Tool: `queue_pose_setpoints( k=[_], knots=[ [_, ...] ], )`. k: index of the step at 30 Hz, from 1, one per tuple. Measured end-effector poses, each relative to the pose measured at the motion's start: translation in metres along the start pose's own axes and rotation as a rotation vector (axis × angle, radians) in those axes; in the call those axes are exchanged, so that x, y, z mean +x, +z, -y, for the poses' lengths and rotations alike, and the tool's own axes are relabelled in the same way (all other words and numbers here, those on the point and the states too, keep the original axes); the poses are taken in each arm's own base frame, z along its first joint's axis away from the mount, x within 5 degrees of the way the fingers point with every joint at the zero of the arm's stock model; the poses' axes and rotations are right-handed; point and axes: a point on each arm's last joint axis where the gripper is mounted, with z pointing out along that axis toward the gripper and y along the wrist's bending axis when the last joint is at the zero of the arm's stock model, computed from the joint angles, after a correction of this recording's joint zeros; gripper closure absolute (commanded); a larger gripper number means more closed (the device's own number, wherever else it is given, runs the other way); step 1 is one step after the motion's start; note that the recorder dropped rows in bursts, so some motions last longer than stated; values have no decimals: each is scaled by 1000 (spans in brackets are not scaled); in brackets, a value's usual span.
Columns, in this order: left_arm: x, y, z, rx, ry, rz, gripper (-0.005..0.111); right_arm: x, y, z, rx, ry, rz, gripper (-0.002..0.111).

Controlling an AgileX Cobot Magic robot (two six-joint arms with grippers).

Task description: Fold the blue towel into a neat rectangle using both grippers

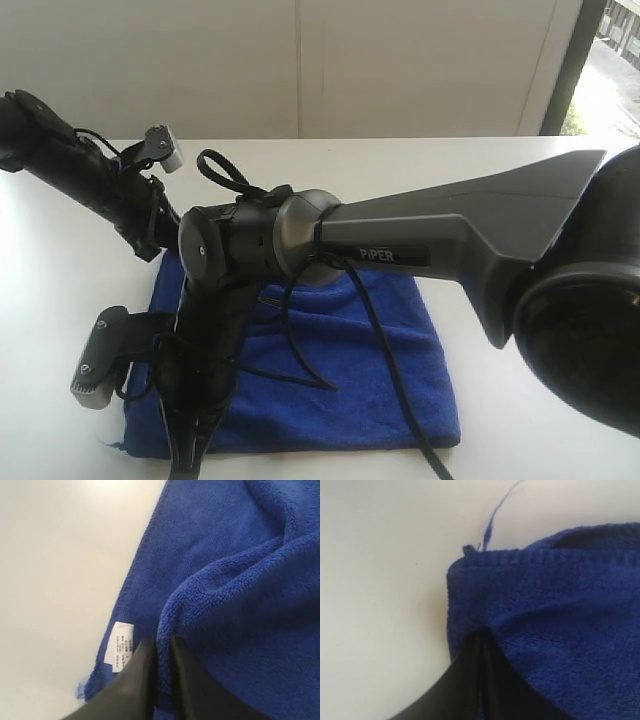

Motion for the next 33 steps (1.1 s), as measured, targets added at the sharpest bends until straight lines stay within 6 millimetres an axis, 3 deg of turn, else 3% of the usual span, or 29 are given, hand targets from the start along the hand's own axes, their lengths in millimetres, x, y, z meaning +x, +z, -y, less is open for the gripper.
queue_pose_setpoints(
  k=[22, 33],
  knots=[
    [-1, -4, -8, -101, 18, -15, 90, 0, 0, 0, -2, 2, 2, 108],
    [14, 14, -14, -110, -28, -41, 90, 0, 0, 0, -3, 4, 4, 108]
  ],
)
